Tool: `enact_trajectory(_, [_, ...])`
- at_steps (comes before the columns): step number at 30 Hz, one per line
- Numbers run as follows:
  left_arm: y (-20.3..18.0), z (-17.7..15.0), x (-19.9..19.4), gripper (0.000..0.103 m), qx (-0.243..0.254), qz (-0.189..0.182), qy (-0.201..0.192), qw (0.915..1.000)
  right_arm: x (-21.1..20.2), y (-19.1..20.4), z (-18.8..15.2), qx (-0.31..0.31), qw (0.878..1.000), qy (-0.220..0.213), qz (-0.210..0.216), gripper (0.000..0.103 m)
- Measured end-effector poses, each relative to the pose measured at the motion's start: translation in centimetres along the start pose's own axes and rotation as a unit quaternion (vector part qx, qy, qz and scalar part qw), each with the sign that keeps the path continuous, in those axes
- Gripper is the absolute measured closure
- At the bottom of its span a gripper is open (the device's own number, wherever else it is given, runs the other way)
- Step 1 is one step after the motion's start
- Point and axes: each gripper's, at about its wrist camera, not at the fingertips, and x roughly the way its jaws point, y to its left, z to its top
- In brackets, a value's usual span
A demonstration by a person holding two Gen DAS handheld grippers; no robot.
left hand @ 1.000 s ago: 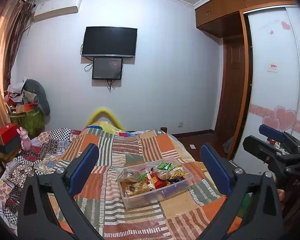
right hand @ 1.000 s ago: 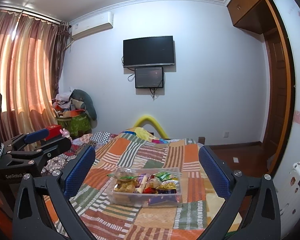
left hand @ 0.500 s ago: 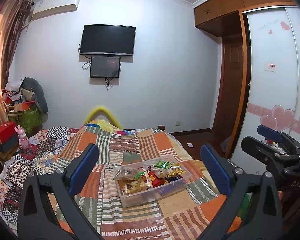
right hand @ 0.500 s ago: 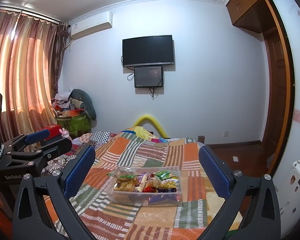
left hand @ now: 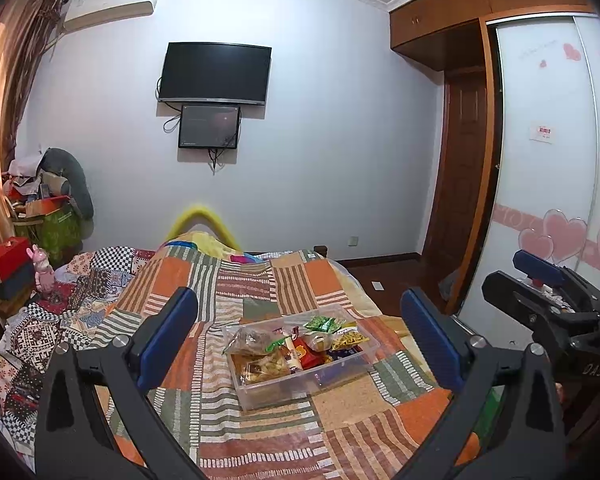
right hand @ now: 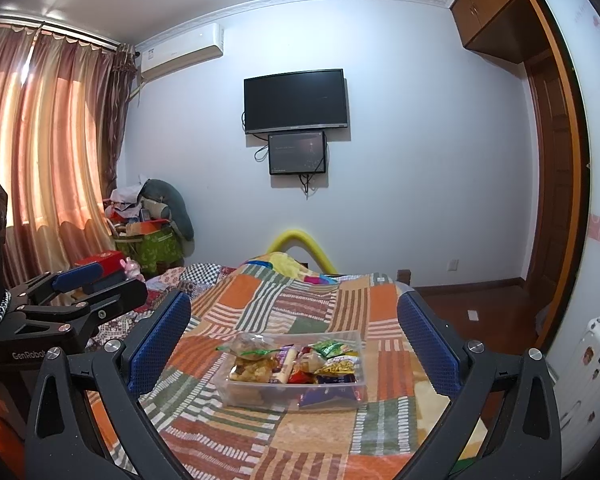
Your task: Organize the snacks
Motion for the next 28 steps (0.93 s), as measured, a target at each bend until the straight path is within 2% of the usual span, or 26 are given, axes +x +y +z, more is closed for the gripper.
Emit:
enact_trajectory(14, [-0.68,-0.1,-0.27,0.0,0.015,-0.005,-0.008,0.9999,0.1,0.26,-0.05,0.0,1.0,0.005,-0.001,0.0])
enact_trajectory(28, [-0.59,-0.11,-0.42,0.0,0.007,-0.005,-0.008,0.9999,0.39,0.12,-0.09,0.002,1.0,0.012,-0.001,0.0])
